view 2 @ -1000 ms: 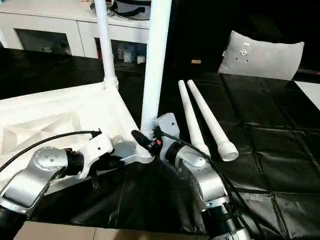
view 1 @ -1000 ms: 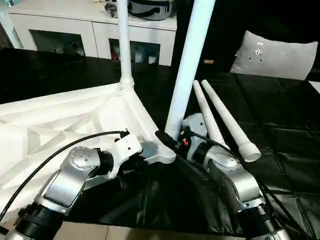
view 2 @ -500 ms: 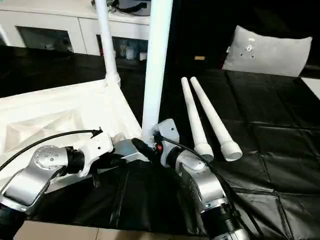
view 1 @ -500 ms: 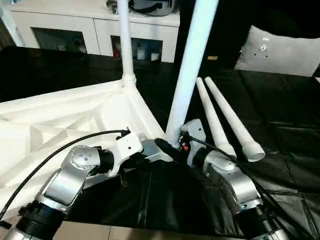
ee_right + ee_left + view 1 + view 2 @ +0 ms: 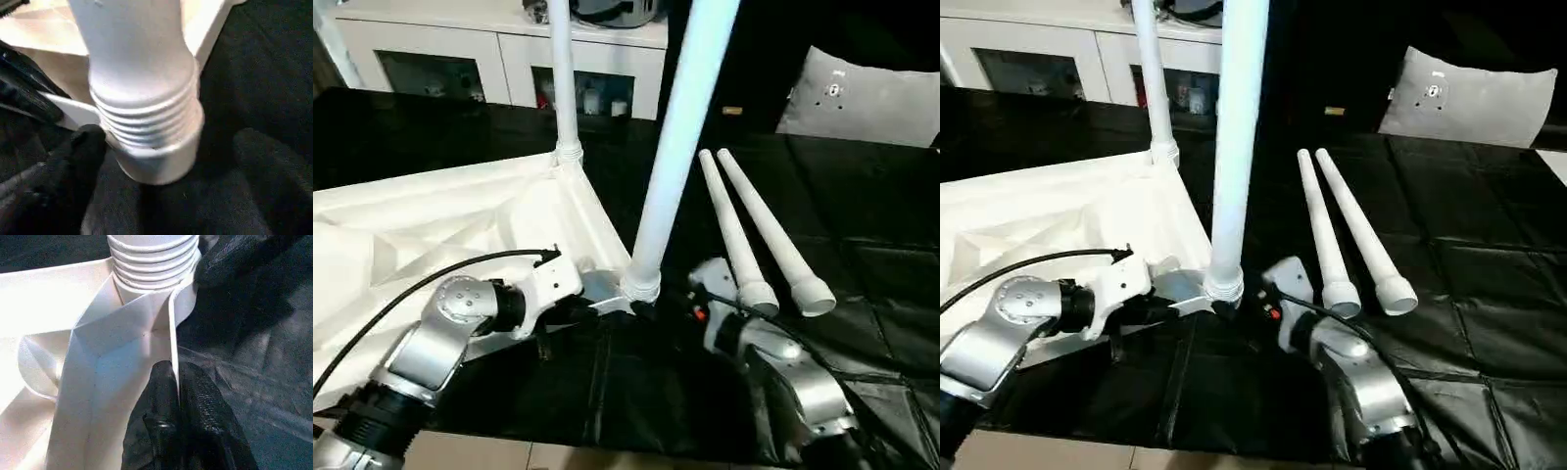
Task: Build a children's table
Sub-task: Insert table leg to table base
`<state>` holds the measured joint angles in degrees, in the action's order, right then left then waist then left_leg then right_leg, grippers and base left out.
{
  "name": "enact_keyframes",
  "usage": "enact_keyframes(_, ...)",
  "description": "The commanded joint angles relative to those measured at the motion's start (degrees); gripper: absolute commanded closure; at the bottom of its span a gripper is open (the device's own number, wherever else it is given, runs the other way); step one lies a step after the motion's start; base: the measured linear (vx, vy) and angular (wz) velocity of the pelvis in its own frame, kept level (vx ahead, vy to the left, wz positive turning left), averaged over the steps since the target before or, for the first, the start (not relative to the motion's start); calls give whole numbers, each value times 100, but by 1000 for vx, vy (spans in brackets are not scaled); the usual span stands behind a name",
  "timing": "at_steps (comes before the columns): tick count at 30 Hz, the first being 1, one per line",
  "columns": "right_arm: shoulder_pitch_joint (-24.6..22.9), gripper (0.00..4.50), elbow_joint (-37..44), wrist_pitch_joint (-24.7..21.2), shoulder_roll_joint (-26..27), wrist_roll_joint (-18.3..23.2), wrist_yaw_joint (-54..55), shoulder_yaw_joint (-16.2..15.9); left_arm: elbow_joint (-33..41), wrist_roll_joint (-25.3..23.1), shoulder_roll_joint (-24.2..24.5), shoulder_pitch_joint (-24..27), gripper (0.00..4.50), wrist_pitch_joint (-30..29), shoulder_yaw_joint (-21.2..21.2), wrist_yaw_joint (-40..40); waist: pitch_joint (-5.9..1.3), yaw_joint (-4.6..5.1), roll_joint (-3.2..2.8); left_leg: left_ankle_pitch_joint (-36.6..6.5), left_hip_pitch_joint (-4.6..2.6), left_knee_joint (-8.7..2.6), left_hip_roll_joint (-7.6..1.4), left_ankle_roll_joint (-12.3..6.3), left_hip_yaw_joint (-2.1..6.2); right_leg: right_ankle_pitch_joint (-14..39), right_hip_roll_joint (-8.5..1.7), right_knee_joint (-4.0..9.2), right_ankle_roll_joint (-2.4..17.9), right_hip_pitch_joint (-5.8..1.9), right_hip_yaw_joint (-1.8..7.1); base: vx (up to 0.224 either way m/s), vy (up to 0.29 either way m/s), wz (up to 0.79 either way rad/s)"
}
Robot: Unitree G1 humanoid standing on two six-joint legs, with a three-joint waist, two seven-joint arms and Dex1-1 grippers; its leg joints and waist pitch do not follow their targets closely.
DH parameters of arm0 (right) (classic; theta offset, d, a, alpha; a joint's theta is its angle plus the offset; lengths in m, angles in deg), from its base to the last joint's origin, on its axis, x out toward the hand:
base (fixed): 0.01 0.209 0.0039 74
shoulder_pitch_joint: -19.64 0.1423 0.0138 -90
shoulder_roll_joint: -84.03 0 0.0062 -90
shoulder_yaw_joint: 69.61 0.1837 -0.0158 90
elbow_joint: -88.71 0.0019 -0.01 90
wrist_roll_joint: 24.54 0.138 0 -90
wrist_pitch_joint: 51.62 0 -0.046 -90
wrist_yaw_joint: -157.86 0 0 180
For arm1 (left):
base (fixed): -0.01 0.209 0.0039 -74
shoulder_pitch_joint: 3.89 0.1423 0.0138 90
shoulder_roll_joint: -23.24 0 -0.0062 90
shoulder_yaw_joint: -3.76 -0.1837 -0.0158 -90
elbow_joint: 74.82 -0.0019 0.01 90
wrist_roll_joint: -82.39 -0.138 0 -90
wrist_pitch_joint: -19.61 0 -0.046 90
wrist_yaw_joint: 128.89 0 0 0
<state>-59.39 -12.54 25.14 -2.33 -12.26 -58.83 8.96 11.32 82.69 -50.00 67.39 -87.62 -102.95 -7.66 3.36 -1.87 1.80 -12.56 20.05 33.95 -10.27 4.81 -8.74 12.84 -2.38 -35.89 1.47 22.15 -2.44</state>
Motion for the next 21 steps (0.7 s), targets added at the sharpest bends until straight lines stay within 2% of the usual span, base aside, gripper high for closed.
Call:
enact_keyframes(1, -36, 2, 205, 89, -146, 105, -84, 272, 59, 16, 100, -190, 450, 244, -40, -194, -330, -3, -129, -499, 13, -393, -273, -137, 35, 20, -508, 403, 1308, -321, 333, 0, 0, 0)
enact_keyframes(3, -55, 2, 265, 106, -244, 171, -226, 313, 37, 13, 120, -212, 450, 294, -81, -263, -337, -12, -124, -402, 12, -385, -273, -172, 34, -139, -501, 384, 1338, -331, 327, 0, 0, 0)
enact_keyframes(4, -60, 2, 324, 140, -345, 205, -355, 329, 7, 47, 122, -225, 450, 335, -99, -338, -338, -17, -104, -340, 15, -379, -273, -205, 29, -222, -504, 370, 1350, -336, 327, 0, 0, 0)
enact_keyframes(8, -34, 2, 552, 44, -637, 383, -867, 350, -89, 62, 194, -265, 450, 543, -209, -603, -338, -50, -109, -339, -2, -370, -282, -309, 26, -247, -509, 368, 1365, -332, 325, 0, 0, 0)
enact_keyframes(9, 23, 2, 641, -8, -810, 430, -1147, 294, -137, 35, 236, -297, 450, 637, -282, -726, -336, -44, -81, -367, 5, -368, -275, -332, 22, -204, -502, 376, 1370, -336, 322, 0, 0, 0)
enact_keyframes(10, 64, 2, 684, -52, -892, 446, -1295, 239, -156, 30, 259, -315, 450, 681, -319, -801, -338, -63, -99, -387, -6, -366, -282, -343, 22, -121, -515, 377, 1382, -332, 322, 0, 0, 0)
enact_keyframes(14, 175, 2, 752, -140, -1097, 463, -1626, 72, -216, 40, 296, -363, 450, 771, -385, -988, -338, -98, -97, -379, -12, -360, -291, -337, 19, 3, -520, 381, 1382, -324, 320, 0, 0, 0)
enact_keyframes(18, 488, 2, 658, -181, -1282, 175, -1938, -256, -314, -7, 349, -489, 450, 921, -500, -1266, -344, -123, -93, -335, -15, -353, -279, -315, 18, -27, -517, 364, 1401, -321, 313, 0, 0, 0)
enact_keyframes(21, 605, 2, 596, -234, -1270, 117, -2028, -353, -324, 9, 354, -522, 450, 948, -534, -1342, -354, -130, -94, -293, -13, -345, -282, -288, 20, -49, -524, 350, 1401, -328, 315, 0, 0, 0)
